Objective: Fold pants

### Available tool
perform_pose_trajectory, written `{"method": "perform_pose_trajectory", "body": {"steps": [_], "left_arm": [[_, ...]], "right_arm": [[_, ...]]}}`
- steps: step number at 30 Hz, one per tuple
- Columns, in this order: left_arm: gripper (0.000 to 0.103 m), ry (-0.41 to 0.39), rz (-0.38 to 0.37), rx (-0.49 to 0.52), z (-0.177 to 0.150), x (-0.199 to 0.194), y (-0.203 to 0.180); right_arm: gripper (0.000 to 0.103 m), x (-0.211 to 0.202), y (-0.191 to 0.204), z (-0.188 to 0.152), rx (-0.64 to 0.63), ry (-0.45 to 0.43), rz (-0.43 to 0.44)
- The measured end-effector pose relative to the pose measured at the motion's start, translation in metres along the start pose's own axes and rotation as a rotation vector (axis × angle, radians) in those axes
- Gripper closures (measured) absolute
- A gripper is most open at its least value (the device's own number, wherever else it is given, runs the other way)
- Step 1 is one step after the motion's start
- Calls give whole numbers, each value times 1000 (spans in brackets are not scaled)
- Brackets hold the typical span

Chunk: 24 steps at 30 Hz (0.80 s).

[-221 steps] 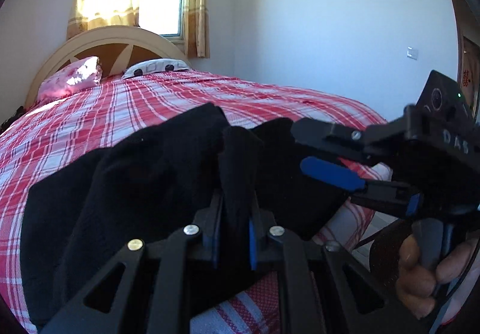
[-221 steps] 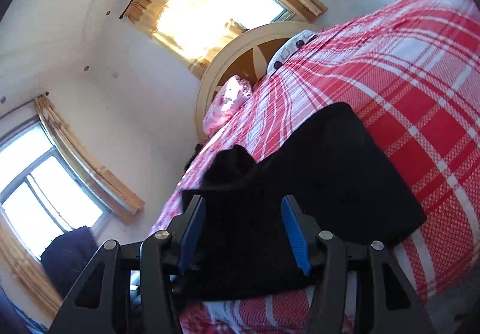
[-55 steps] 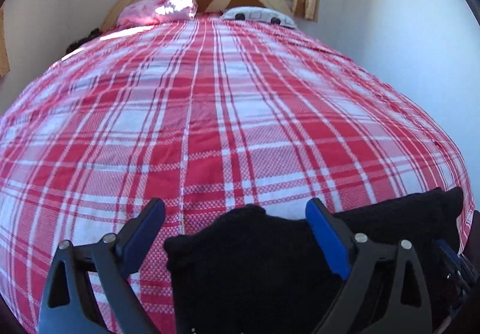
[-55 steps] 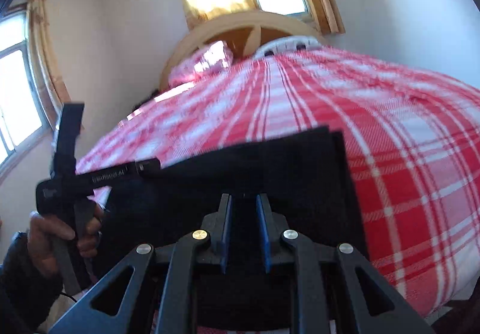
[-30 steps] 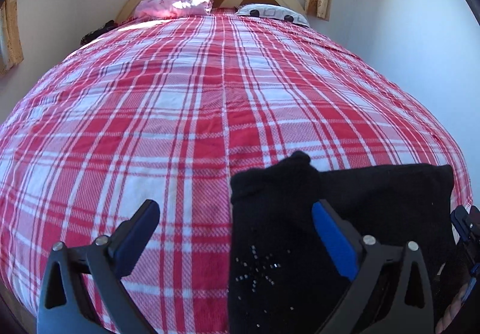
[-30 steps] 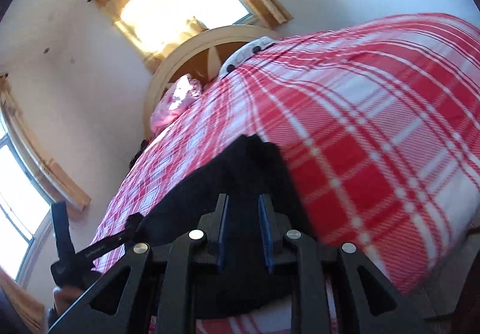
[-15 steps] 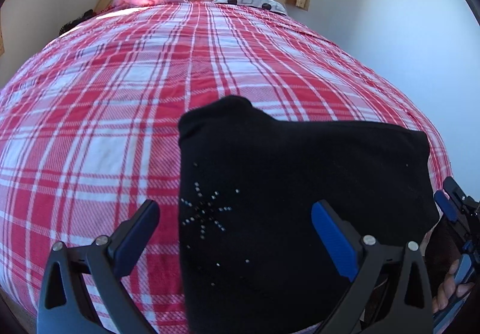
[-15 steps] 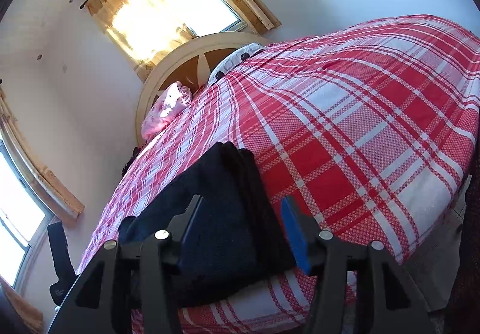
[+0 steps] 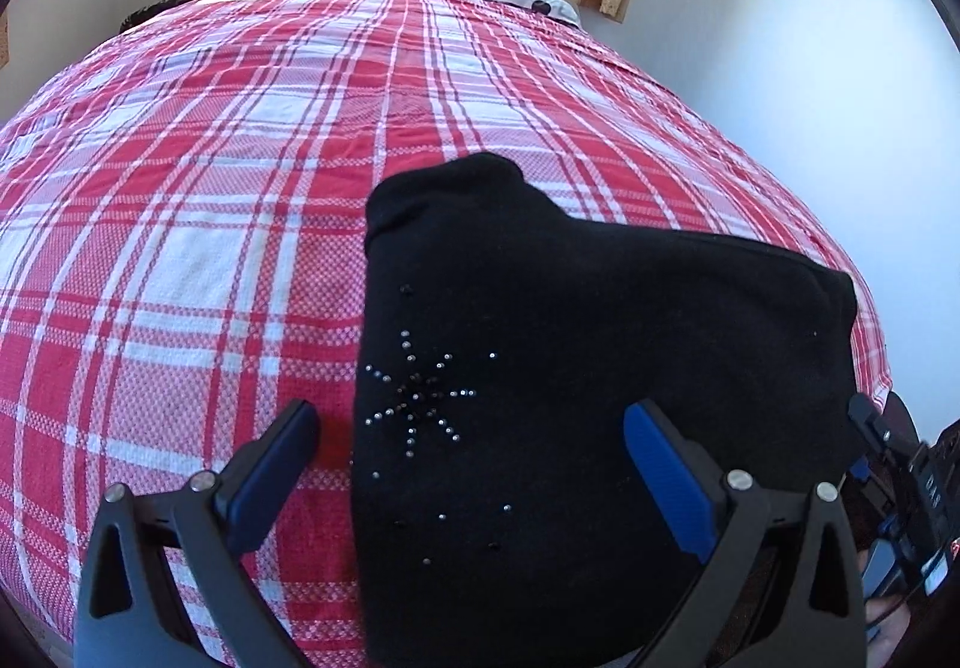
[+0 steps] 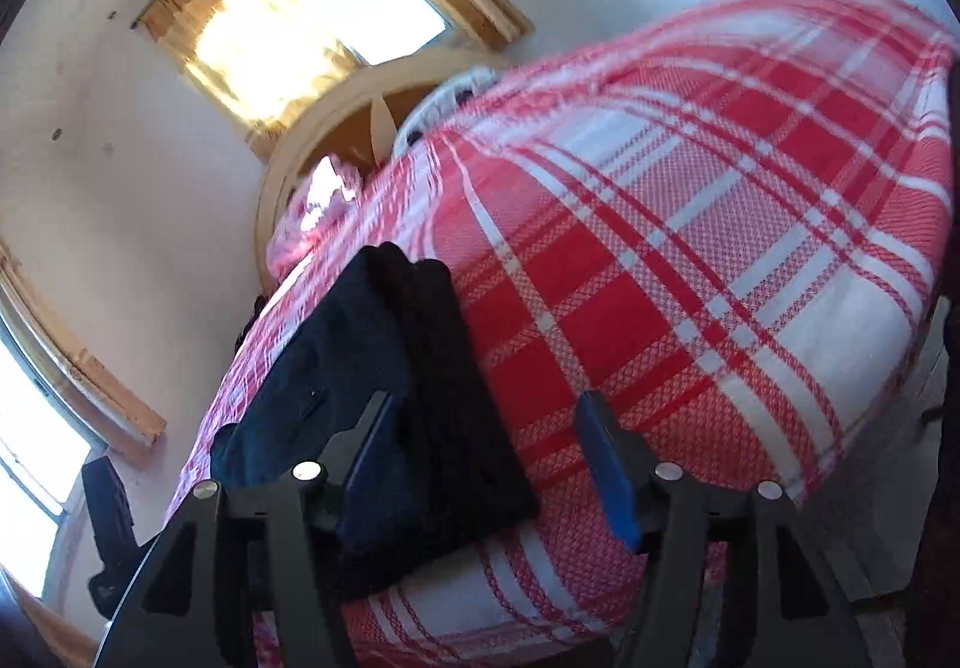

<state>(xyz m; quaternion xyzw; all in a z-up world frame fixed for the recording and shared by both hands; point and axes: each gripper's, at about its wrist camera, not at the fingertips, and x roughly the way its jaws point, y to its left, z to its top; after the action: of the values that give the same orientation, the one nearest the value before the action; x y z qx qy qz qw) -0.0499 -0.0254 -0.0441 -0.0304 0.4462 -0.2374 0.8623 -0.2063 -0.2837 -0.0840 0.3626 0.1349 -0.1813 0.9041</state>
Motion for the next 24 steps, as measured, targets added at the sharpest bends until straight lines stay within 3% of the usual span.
{"method": "perform_pose_trajectory", "body": {"steps": [6, 12, 17, 18, 19, 24], "left_arm": [[0, 1, -8, -3, 1, 1, 3], [0, 4, -21, -2, 0, 1, 4], [0, 3, -24, 0, -1, 0, 4], [0, 3, -23, 0, -1, 0, 4], [0, 3, -22, 1, -1, 0, 4], [0, 8, -37, 3, 0, 0, 5]], "right_arm": [[33, 4, 36, -20, -103, 32, -47], [33, 8, 43, -25, -69, 61, 37], [36, 9, 1, -20, 190, 61, 205], [46, 10, -3, -20, 211, 64, 219], [63, 11, -4, -21, 212, 71, 210], [71, 10, 21, -21, 36, 80, 158]]}}
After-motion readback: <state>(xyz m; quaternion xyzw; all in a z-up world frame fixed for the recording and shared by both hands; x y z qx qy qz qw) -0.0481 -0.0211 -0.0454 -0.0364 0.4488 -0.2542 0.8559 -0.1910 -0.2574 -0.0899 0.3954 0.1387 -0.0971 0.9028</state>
